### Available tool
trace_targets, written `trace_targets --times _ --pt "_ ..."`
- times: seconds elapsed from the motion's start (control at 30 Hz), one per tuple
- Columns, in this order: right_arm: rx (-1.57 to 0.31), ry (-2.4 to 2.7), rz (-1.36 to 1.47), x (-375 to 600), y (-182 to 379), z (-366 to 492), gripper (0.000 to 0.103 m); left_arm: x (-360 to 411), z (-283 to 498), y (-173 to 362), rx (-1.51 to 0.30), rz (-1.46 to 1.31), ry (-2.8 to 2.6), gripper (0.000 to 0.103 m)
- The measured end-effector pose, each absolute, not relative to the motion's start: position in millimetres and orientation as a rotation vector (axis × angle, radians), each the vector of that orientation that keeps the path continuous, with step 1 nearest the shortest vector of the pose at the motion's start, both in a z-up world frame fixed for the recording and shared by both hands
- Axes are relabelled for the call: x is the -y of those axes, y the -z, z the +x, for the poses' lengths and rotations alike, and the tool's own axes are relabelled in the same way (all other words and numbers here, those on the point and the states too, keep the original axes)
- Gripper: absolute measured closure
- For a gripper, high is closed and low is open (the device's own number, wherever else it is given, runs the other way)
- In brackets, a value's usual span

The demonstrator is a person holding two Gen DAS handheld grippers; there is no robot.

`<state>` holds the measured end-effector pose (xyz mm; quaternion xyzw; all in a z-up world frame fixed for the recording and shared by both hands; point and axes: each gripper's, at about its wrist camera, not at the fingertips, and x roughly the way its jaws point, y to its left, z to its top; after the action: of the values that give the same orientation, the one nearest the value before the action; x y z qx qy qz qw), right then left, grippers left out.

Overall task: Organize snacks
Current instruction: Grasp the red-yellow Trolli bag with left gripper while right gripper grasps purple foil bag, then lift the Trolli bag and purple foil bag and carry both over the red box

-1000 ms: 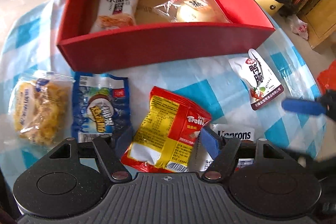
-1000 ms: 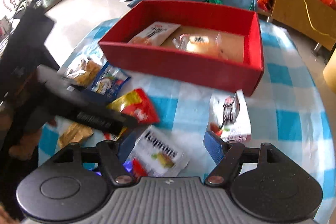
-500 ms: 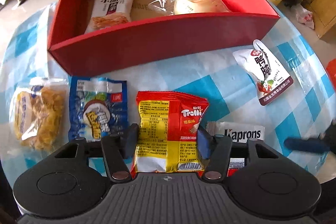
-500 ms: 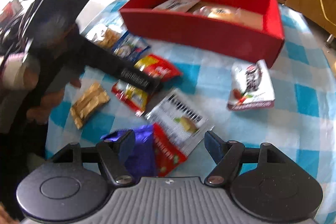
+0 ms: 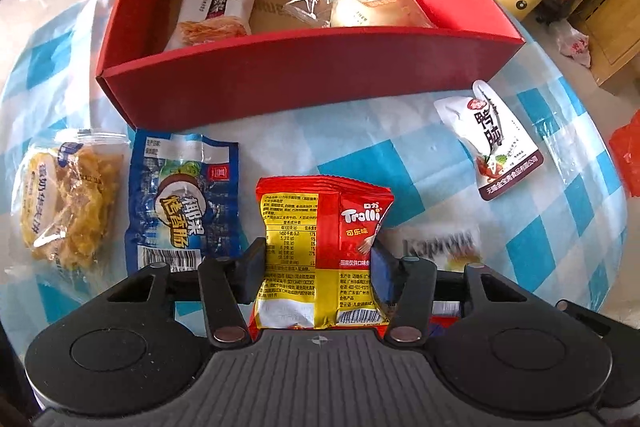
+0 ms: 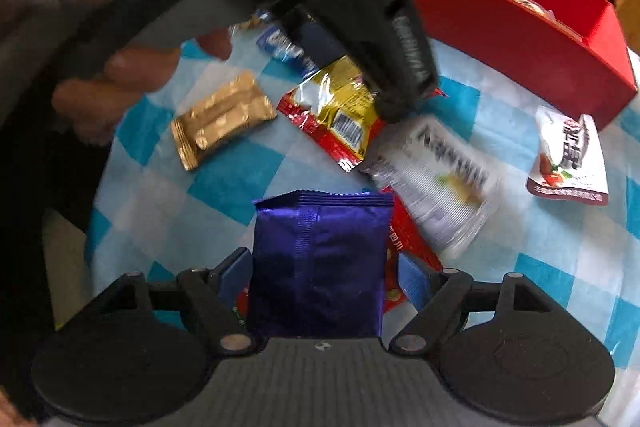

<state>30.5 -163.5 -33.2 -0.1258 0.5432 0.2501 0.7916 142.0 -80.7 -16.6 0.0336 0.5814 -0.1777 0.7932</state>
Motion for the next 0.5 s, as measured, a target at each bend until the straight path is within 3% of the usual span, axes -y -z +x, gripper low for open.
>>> trace_targets --times 0.13,0.17,0.5 --pt "-1.157 -0.528 -0.305 159.4 36.5 27.6 0.029 81.3 141.7 17.7 -1.251 0.075 0.382 0.042" --pt "-1.155 -0.515 -0.291 162.9 34.8 28.8 0.037 80.9 141.5 18.1 -1.253 0.074 0.383 0.042" --pt "-1.115 -0.446 -0.136 194.5 13.4 35.4 0.039 77.2 139.1 11.6 -1.253 0.04 0.393 0.042"
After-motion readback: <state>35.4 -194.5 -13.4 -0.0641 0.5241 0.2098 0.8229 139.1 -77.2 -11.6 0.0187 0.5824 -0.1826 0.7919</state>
